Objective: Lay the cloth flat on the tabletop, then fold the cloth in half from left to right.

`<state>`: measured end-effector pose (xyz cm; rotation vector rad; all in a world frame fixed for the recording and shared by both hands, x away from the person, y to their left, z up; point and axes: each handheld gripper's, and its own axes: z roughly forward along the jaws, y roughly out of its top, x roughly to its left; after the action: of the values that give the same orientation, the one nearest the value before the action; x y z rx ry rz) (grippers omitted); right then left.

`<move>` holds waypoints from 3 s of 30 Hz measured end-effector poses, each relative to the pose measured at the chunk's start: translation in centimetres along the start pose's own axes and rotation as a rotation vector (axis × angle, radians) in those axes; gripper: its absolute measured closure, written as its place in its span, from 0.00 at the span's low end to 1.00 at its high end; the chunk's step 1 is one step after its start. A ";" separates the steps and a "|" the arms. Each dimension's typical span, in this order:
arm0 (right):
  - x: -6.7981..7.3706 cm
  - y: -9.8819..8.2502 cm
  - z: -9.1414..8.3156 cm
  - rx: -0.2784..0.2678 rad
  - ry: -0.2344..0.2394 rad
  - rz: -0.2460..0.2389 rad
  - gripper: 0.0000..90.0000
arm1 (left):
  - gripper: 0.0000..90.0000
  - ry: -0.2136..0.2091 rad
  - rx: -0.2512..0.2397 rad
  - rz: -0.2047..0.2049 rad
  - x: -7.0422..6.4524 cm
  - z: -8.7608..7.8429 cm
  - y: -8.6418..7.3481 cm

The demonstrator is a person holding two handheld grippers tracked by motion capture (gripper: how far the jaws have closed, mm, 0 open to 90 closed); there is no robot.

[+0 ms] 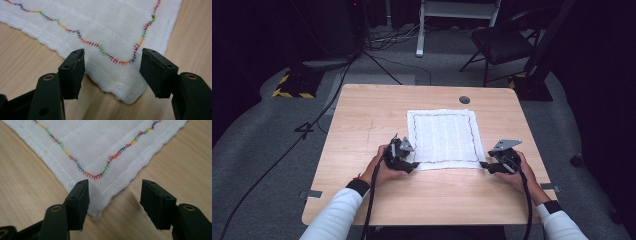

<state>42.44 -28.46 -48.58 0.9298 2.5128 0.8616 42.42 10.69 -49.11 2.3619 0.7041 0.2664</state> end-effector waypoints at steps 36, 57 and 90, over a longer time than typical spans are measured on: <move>5.7 -0.4 -2.3 -0.109 0.057 -0.132 0.40 | 0.25 0.131 -0.080 -0.067 0.8 -4.1 -3.1; 12.9 7.4 2.6 -0.190 0.221 -0.305 0.47 | 0.25 0.168 -0.106 -0.255 8.4 0.1 1.4; 18.7 11.2 8.5 -0.130 0.332 -0.298 0.62 | 0.49 0.176 -0.091 -0.273 11.0 4.6 4.2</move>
<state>38.17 -5.46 -49.62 0.3798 2.7309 1.1384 55.00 11.63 -49.86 2.1436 1.0638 0.3813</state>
